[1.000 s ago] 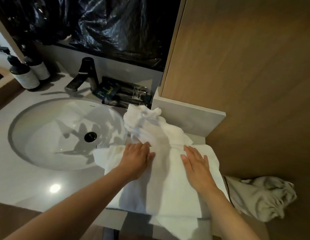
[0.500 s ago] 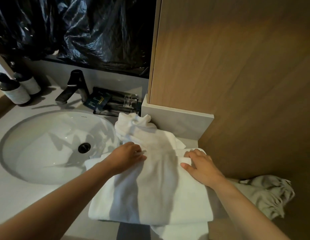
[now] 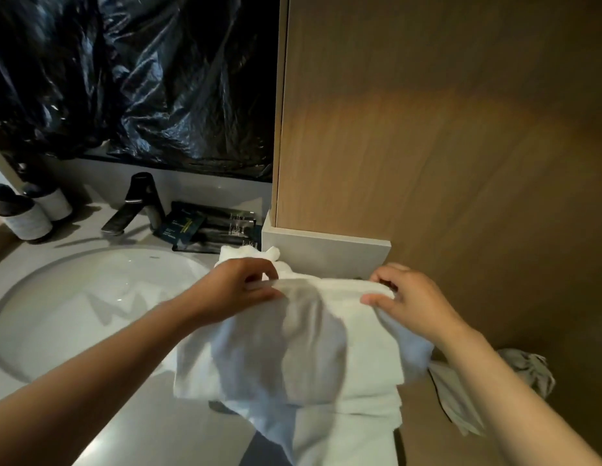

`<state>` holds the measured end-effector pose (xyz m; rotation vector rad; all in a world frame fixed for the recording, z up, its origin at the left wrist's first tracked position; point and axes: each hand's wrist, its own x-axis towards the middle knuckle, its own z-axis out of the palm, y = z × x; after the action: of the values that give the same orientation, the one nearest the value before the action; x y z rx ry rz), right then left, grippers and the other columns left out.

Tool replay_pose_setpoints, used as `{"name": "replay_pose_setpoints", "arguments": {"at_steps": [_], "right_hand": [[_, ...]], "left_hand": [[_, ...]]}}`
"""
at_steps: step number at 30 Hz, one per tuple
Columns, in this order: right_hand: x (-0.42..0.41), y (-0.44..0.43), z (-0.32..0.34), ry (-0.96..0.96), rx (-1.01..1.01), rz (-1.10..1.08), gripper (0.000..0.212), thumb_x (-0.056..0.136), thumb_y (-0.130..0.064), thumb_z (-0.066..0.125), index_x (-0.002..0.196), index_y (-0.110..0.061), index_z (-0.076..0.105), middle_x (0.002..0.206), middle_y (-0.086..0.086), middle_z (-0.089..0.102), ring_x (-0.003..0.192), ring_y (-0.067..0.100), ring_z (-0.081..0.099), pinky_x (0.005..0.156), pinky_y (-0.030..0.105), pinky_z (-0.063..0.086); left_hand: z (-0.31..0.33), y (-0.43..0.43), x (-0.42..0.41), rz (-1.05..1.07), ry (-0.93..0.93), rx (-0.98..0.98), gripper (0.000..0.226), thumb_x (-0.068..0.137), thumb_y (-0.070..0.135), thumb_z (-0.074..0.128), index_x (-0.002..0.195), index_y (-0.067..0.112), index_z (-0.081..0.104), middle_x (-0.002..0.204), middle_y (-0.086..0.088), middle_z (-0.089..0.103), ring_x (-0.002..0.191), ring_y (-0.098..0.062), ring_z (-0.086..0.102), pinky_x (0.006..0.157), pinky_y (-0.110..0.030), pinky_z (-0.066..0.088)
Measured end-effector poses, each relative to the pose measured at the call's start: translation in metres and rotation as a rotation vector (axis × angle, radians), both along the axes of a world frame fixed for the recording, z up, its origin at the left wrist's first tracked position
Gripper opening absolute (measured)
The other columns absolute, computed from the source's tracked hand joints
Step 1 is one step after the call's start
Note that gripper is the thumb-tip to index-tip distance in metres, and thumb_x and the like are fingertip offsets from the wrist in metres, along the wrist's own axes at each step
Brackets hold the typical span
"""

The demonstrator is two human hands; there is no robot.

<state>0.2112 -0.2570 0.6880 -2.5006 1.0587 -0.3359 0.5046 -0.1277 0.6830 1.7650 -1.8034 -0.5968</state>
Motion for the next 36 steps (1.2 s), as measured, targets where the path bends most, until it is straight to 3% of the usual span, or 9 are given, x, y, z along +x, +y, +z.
{"name": "replay_pose_setpoints", "arguments": {"at_steps": [4,8,14,18,21,25,29,33,36], "right_hand": [[0.006,-0.006,0.064,-0.169,-0.202,-0.028,0.02,0.083,-0.04,0.073,0.084,-0.031,0.055,0.081,-0.009,0.054,0.071,0.012,0.052,0.062,0.032,0.04],[0.005,-0.006,0.085,-0.205,-0.206,-0.053,0.01,0.081,-0.034,0.075,0.085,-0.032,0.067,0.083,-0.011,0.055,0.075,0.008,0.053,0.064,0.032,0.042],[0.002,0.021,0.03,0.01,-0.23,-0.23,0.009,0.085,-0.033,0.071,0.093,-0.031,0.074,0.09,-0.012,0.061,0.081,0.011,0.059,0.067,0.032,0.048],[-0.011,0.045,0.001,-0.057,-0.145,-0.293,0.014,0.086,-0.032,0.073,0.1,-0.029,0.076,0.092,-0.011,0.07,0.08,0.012,0.064,0.069,0.031,0.051],[-0.023,0.066,-0.012,-0.138,-0.084,-0.329,0.014,0.082,-0.027,0.077,0.096,-0.027,0.078,0.089,-0.009,0.073,0.075,0.011,0.065,0.07,0.033,0.053],[-0.029,0.089,-0.035,-0.207,-0.048,-0.45,0.015,0.075,-0.016,0.083,0.088,-0.022,0.078,0.085,-0.01,0.072,0.073,0.009,0.065,0.072,0.028,0.053],[-0.037,0.118,-0.067,-0.281,0.048,-0.497,0.017,0.076,-0.012,0.081,0.09,-0.022,0.075,0.093,-0.014,0.069,0.08,0.004,0.065,0.075,0.029,0.056],[-0.043,0.144,-0.095,-0.273,0.092,-0.53,0.024,0.078,-0.012,0.081,0.093,-0.028,0.071,0.101,-0.022,0.063,0.087,-0.004,0.063,0.078,0.014,0.053],[-0.043,0.157,-0.112,-0.285,0.163,-0.556,0.027,0.08,-0.009,0.078,0.096,-0.029,0.069,0.109,-0.014,0.064,0.096,-0.005,0.062,0.086,0.008,0.048]], "left_hand": [[0.065,-0.011,0.004,-0.043,0.022,-0.17,0.009,0.084,0.041,0.069,0.089,0.034,0.066,0.083,0.008,0.065,0.077,-0.012,0.061,0.069,-0.034,0.048],[0.086,-0.012,0.008,0.002,-0.216,-0.324,0.014,0.085,0.048,0.065,0.089,0.034,0.064,0.083,0.009,0.058,0.073,-0.007,0.056,0.066,-0.033,0.047],[0.042,-0.005,-0.003,-0.033,-0.397,-0.174,0.017,0.088,0.047,0.061,0.096,0.033,0.063,0.092,0.017,0.049,0.074,-0.004,0.046,0.066,-0.022,0.035],[0.017,0.011,-0.01,-0.07,-0.313,-0.13,0.018,0.082,0.046,0.069,0.082,0.029,0.061,0.077,0.023,0.046,0.068,0.008,0.045,0.058,-0.012,0.027],[0.009,0.026,-0.016,-0.146,-0.236,-0.134,0.022,0.08,0.044,0.072,0.07,0.03,0.058,0.07,0.018,0.051,0.06,0.0,0.049,0.055,-0.01,0.032],[-0.008,0.037,-0.021,-0.157,-0.196,0.005,0.021,0.076,0.049,0.072,0.07,0.034,0.057,0.069,0.019,0.055,0.073,0.001,0.055,0.055,-0.012,0.041],[-0.037,0.053,-0.028,-0.218,-0.217,0.075,0.021,0.073,0.051,0.071,0.073,0.033,0.062,0.068,0.02,0.057,0.063,0.0,0.053,0.056,-0.009,0.04],[-0.066,0.06,-0.029,-0.24,-0.188,0.142,0.019,0.076,0.049,0.072,0.077,0.032,0.063,0.076,0.016,0.061,0.063,0.0,0.053,0.059,-0.011,0.044],[-0.086,0.063,-0.031,-0.26,-0.182,0.169,0.019,0.077,0.045,0.072,0.077,0.031,0.06,0.075,0.014,0.059,0.064,-0.001,0.051,0.059,-0.013,0.042]]}}
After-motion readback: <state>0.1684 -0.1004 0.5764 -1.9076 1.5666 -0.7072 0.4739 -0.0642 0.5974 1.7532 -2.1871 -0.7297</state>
